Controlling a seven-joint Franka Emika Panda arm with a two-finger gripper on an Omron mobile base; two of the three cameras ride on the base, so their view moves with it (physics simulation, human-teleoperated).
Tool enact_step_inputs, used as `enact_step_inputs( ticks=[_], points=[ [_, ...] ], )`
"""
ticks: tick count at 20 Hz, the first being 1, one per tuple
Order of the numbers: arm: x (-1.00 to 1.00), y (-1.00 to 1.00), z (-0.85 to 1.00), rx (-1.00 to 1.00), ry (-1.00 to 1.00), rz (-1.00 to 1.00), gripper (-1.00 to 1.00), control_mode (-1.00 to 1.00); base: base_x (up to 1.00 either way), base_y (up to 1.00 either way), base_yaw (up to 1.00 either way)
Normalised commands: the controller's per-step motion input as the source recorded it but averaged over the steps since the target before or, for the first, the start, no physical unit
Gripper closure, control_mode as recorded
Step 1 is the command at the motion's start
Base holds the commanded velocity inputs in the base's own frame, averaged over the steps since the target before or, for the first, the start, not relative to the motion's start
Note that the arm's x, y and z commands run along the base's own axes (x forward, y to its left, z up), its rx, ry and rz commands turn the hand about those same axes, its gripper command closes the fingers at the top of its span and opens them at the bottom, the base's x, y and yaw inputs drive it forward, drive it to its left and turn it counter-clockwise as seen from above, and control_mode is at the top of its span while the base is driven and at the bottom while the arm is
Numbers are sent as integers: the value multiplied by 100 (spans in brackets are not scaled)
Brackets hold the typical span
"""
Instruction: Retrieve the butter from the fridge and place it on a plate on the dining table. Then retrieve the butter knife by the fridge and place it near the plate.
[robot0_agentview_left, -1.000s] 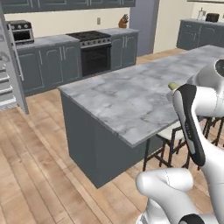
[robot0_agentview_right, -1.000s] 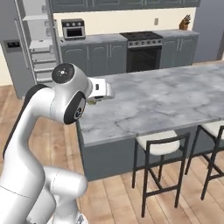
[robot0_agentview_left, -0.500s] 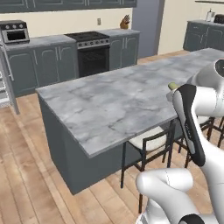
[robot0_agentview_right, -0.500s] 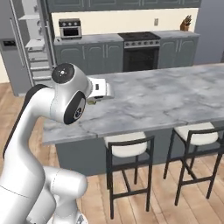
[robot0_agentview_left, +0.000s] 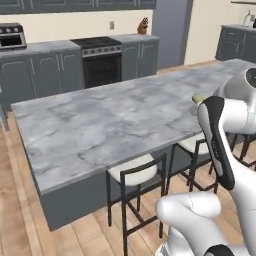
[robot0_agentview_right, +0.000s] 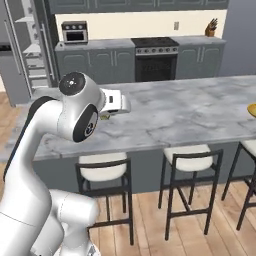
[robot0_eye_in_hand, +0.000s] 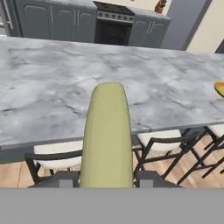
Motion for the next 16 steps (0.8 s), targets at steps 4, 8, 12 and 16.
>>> enact_step_inputs(
  ticks=[4, 8, 12, 16],
  points=[
    [0, 0, 0, 0, 0, 0, 100, 100, 0, -100, 16],
    [0, 0, 0, 0, 0, 0, 100, 100, 0, -100, 16],
    [0, 0, 0, 0, 0, 0, 100, 100, -2, -100, 14],
    [0, 0, 0, 0, 0, 0, 100, 100, 0, -100, 17]
  ],
)
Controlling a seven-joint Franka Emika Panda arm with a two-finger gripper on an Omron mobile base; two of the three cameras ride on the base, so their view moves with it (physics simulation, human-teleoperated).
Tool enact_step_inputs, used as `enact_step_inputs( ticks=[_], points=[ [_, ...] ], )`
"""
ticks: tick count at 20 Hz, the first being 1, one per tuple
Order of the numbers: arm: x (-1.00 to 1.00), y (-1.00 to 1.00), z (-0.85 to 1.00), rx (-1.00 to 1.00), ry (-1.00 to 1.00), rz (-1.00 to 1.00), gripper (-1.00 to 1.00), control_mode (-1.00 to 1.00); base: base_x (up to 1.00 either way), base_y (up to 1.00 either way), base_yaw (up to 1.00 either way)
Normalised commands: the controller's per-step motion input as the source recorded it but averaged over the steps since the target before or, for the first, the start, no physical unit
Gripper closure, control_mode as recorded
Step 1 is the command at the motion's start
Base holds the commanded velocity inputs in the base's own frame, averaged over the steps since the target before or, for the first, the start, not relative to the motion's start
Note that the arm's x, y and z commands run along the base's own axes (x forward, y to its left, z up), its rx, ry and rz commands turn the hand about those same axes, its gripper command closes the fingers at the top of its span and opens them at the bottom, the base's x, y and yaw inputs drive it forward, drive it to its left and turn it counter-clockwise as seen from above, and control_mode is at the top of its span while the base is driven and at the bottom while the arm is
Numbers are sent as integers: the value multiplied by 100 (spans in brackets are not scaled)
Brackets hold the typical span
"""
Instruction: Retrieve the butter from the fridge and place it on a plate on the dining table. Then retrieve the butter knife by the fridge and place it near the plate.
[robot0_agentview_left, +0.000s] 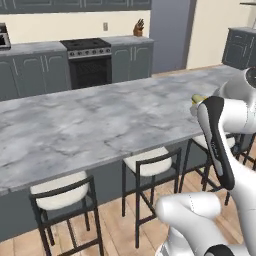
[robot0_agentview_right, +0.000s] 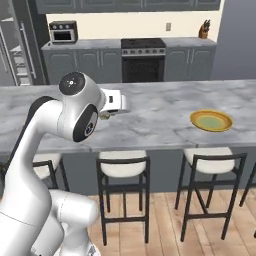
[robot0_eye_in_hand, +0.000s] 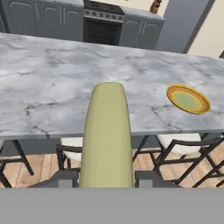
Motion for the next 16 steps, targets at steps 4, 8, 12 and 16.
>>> enact_step_inputs(
  ticks=[4, 8, 12, 16],
  points=[
    [0, 0, 0, 0, 0, 0, 100, 100, 0, -100, 21],
    [0, 0, 0, 0, 0, 0, 100, 100, 0, -100, 21],
    [0, 0, 0, 0, 0, 0, 100, 100, 0, -90, 22],
    [0, 0, 0, 0, 0, 0, 100, 100, 0, -82, 21]
  ],
)
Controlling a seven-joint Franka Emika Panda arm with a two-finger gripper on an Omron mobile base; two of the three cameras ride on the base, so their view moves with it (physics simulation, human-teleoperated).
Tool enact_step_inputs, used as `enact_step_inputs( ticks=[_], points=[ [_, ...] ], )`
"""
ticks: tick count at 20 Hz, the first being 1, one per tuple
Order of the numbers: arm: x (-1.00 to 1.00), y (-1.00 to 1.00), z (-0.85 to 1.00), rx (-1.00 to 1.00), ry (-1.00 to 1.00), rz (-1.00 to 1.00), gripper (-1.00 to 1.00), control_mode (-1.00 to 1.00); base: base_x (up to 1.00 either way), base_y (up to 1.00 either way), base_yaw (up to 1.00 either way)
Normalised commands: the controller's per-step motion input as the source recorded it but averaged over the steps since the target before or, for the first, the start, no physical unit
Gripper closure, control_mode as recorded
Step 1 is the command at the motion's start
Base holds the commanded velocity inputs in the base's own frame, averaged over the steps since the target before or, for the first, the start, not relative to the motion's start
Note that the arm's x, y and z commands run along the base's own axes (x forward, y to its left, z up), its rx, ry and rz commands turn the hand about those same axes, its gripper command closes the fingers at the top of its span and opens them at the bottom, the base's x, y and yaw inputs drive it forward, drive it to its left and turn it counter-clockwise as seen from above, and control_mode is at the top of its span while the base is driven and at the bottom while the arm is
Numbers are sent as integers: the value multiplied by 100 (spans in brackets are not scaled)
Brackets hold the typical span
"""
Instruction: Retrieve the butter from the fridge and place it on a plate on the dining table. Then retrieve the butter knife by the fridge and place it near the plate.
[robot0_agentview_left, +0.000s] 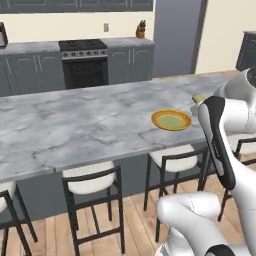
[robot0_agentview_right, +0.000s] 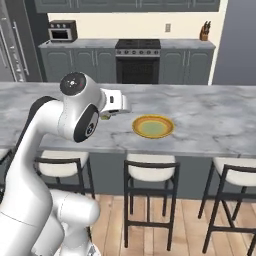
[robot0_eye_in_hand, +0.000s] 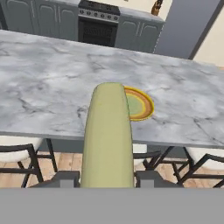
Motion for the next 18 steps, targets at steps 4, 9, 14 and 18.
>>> enact_step_inputs(
  ticks=[4, 9, 14, 18],
  points=[
    [0, 0, 0, 0, 0, 0, 100, 100, 13, -71, 21],
    [0, 0, 0, 0, 0, 0, 100, 100, 31, -42, 19],
    [0, 0, 0, 0, 0, 0, 100, 100, 40, -2, 14],
    [0, 0, 0, 0, 0, 0, 100, 100, 46, -10, 13]
  ],
)
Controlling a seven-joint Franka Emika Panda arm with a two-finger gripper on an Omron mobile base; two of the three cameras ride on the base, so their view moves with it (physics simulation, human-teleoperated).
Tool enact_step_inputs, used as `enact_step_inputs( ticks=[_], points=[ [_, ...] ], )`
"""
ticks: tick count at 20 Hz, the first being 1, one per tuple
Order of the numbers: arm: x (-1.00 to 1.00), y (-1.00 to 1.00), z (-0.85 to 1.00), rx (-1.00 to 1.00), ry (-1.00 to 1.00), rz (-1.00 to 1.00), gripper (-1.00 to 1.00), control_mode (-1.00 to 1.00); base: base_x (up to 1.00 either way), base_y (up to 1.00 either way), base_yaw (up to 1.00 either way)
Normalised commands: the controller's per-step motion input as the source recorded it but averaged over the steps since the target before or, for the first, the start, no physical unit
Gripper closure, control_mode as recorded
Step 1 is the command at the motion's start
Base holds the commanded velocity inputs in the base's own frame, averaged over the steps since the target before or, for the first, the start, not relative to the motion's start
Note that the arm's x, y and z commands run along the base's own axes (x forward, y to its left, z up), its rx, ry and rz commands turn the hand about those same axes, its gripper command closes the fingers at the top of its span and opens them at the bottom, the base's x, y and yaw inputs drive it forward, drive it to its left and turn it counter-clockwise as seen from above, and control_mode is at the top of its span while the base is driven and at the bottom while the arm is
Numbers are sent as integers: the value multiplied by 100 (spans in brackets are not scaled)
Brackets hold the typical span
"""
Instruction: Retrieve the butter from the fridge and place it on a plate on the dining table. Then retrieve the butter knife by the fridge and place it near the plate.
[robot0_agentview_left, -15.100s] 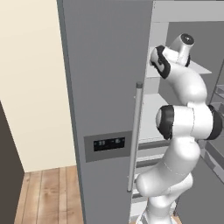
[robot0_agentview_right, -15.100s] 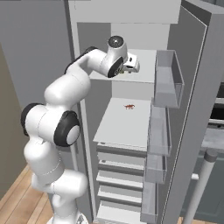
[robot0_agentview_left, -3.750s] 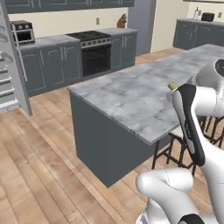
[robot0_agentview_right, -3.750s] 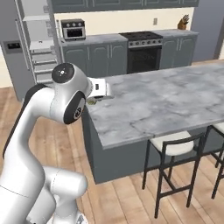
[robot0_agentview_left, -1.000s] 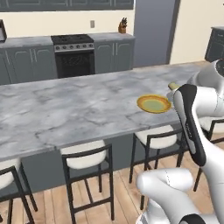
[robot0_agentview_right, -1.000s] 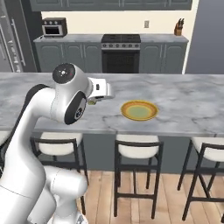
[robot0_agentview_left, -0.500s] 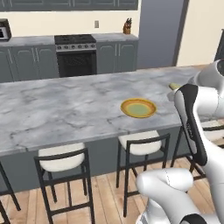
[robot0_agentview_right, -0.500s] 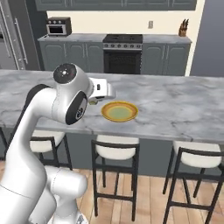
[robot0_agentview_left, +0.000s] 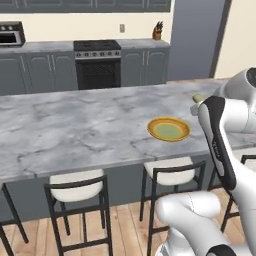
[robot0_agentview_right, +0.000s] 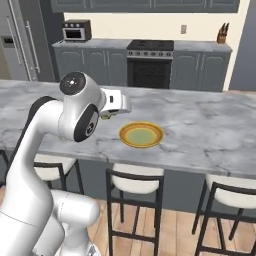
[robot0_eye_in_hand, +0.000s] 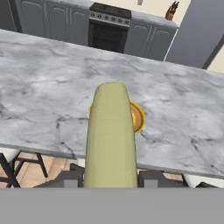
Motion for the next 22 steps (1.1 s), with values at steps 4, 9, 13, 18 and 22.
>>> enact_step_inputs(
  ticks=[4, 9, 13, 18, 22],
  points=[
    [0, 0, 0, 0, 0, 0, 100, 100, 43, -13, 16],
    [0, 0, 0, 0, 0, 0, 100, 100, 48, -18, 17],
    [0, 0, 0, 0, 0, 0, 100, 100, 45, -39, 11],
    [0, 0, 0, 0, 0, 0, 100, 100, 53, -46, 8],
    [0, 0, 0, 0, 0, 0, 100, 100, 57, -36, 8]
  ],
)
